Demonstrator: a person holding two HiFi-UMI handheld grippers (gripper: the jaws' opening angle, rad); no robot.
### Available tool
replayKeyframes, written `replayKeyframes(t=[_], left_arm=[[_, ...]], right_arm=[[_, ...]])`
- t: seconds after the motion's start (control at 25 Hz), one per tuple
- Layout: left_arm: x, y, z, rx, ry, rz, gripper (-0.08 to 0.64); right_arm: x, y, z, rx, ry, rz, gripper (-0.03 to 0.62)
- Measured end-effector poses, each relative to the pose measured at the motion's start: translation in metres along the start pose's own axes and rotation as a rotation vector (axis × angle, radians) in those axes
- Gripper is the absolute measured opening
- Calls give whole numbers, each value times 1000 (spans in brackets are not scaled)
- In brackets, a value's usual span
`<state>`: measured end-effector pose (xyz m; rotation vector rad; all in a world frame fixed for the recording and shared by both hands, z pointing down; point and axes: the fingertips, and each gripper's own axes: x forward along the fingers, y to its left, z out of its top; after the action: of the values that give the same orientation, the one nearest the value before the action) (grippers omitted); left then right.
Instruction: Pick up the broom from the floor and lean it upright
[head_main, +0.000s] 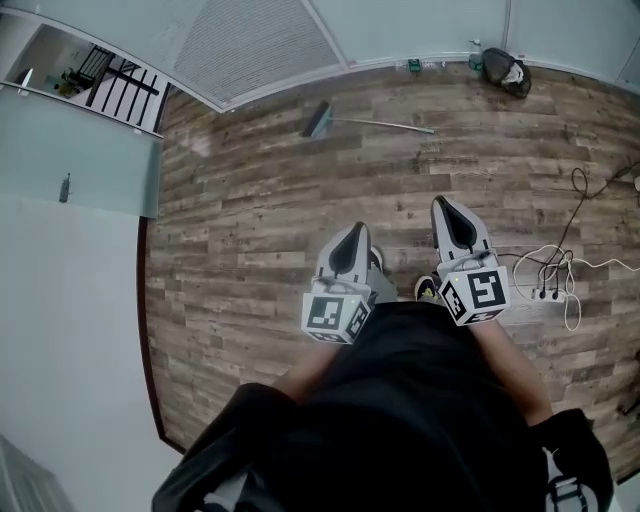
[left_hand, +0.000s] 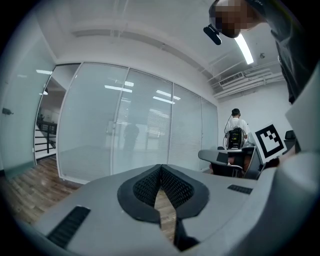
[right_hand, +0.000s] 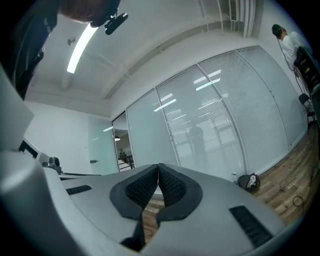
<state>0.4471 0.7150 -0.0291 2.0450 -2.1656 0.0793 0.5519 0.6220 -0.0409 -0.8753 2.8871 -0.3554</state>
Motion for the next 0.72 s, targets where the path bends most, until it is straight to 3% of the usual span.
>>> replayKeyframes(t=[0.32,0.56,0.72], left_arm=[[-4,8,-7,40,18,0,21],[12,26,-10,11,36,26,21],[26,46,-11,-10,31,23,21]], right_arm=[[14,4,-16,24,28,-19,18],[35,-10,-25,39,63,-69,18],[58,-4,-36,17,104,-59,18]])
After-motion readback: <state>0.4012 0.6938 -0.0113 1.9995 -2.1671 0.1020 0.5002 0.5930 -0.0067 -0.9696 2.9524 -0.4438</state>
